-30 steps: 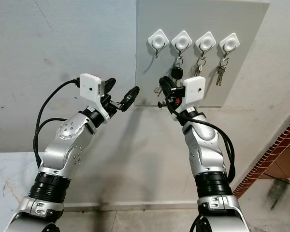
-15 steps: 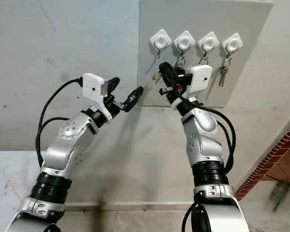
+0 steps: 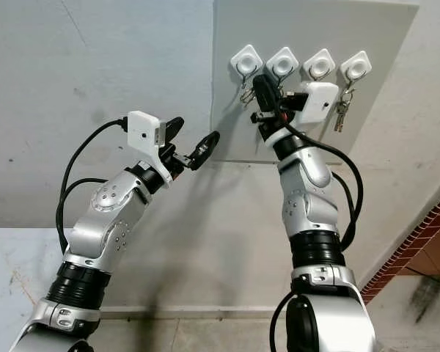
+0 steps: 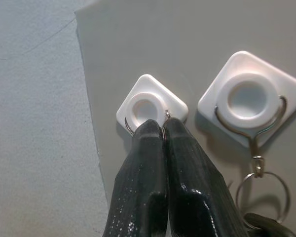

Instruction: Hang keys on a hook

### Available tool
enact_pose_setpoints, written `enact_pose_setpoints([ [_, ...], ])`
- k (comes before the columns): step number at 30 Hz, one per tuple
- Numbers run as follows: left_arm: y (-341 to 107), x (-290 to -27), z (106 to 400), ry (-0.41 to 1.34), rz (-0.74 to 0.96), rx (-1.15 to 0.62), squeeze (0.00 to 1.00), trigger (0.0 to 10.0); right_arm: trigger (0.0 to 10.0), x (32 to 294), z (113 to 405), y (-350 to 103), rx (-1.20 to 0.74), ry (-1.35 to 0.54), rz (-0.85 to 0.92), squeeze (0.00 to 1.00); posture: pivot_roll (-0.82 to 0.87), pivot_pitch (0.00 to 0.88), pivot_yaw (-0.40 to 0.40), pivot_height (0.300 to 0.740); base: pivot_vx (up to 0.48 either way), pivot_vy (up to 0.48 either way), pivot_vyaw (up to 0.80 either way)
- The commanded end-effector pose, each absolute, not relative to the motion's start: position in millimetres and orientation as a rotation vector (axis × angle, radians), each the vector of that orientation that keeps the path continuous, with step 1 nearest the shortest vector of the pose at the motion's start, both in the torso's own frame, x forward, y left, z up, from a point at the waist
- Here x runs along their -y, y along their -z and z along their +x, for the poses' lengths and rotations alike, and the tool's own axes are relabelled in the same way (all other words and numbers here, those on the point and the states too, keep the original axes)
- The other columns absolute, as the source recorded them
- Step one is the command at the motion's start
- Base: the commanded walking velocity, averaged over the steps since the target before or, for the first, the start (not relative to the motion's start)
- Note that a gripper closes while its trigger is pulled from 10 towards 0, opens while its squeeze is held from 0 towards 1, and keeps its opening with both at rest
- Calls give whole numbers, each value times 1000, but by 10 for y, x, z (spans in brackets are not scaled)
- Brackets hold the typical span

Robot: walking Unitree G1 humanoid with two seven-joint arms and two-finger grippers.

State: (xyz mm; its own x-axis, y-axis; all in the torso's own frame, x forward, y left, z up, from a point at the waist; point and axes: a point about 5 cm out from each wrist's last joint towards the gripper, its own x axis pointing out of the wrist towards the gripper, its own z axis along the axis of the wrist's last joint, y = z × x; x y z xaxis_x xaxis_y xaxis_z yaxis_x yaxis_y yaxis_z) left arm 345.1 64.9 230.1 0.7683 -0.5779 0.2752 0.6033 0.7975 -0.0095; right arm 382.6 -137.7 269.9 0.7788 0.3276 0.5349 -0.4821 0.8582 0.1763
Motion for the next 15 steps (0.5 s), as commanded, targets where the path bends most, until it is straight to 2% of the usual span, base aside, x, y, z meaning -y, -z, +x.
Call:
enact_pose_setpoints([
  [1, -2341, -637, 3429, 654, -96, 279, 0, 10000, 10000, 1380, 3839, -2785, 539, -440, 330, 0, 22, 0, -20, 740, 0, 0, 0],
  [15, -2342, -684, 3423, 633, -102, 275, 0, 10000, 10000, 1316, 3918, -2859, 502, -390, 364, 0, 31, 0, -26, 740, 0, 0, 0],
])
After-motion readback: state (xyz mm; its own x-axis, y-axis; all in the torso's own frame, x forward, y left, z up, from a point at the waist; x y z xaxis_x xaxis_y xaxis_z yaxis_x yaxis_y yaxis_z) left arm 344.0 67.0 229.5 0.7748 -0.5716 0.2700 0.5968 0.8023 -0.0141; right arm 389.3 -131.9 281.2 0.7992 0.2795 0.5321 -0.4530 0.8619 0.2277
